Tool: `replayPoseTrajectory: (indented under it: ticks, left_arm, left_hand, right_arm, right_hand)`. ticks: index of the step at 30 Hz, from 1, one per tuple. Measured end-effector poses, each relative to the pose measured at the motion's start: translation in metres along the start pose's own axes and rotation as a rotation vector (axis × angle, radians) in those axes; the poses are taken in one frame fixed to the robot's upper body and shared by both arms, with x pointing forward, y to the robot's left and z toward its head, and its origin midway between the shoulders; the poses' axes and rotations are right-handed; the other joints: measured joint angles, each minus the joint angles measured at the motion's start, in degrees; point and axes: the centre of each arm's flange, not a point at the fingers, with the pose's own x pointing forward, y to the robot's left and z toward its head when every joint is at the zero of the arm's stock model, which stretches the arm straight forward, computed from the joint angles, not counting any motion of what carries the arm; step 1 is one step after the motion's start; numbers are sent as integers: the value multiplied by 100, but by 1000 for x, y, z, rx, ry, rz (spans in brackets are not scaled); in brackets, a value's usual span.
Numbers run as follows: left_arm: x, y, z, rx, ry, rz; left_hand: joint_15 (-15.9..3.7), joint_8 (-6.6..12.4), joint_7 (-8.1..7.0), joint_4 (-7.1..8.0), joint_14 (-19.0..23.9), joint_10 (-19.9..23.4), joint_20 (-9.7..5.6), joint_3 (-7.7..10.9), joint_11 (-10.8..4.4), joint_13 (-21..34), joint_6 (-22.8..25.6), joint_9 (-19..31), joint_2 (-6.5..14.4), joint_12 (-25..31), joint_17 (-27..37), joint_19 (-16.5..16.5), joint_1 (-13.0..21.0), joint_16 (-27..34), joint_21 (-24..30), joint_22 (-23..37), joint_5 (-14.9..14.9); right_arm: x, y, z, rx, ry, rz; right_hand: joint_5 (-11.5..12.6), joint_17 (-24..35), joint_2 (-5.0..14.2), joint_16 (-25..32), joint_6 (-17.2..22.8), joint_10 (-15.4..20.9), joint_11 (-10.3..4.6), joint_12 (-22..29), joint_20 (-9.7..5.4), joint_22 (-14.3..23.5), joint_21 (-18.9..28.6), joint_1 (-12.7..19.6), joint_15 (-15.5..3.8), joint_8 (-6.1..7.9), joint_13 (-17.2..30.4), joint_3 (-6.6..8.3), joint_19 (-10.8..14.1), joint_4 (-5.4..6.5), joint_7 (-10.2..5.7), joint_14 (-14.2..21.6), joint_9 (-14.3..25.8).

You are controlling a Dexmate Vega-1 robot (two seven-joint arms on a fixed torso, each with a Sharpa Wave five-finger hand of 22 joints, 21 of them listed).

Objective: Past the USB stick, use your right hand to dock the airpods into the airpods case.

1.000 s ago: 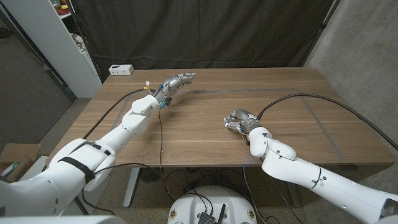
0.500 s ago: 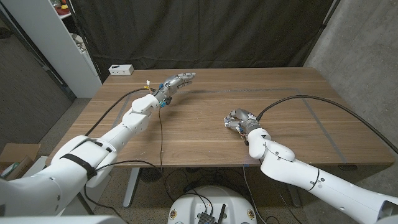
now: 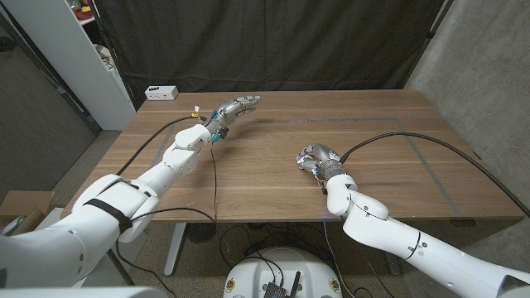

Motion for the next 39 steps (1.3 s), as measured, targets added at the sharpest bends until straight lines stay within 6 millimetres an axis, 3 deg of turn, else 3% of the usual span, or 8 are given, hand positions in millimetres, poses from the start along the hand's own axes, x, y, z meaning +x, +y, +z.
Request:
replayPoseTrajectory:
  ticks: [8,19,31,39]
  left_arm:
    - [5,1,1,0,4,-7]
    - [10,-1,6,14,3,-24]
    - [18,-2,13,32,8,-47]
    - [21,-3,14,38,13,-59]
  left_hand:
    - [0,0,0,0,0,0,0,0,0,-14,0,0,22,0,0,0,22,0,0,0,0]
    - [0,0,0,0,0,0,0,0,0,3,0,0,22,0,0,0,22,0,0,0,0]
    - [0,0,0,0,0,0,0,0,0,-14,0,0,22,0,0,0,22,0,0,0,0]
    - [0,0,0,0,0,0,0,1,0,-11,0,0,22,0,0,0,22,0,0,0,0]
  right_arm:
    - [-2,6,-1,34,20,-11]
    - [-8,13,0,134,53,-152]
    - [-14,23,-1,207,84,-232]
    - [-16,29,-2,233,100,-238]
  right_hand:
    - [0,-5,-31,0,-21,0,0,0,0,0,0,31,0,44,0,0,0,1,21,0,27]
    - [0,-5,-57,0,-49,-21,21,0,30,-1,0,65,0,44,27,-1,30,2,49,0,27]
    - [0,-4,-61,-23,-50,-114,112,-58,30,-1,0,106,0,44,27,-26,30,-22,49,0,26]
    - [0,-4,-83,-67,-50,-187,83,-107,52,-2,0,129,2,44,54,-42,9,-38,49,-102,26]
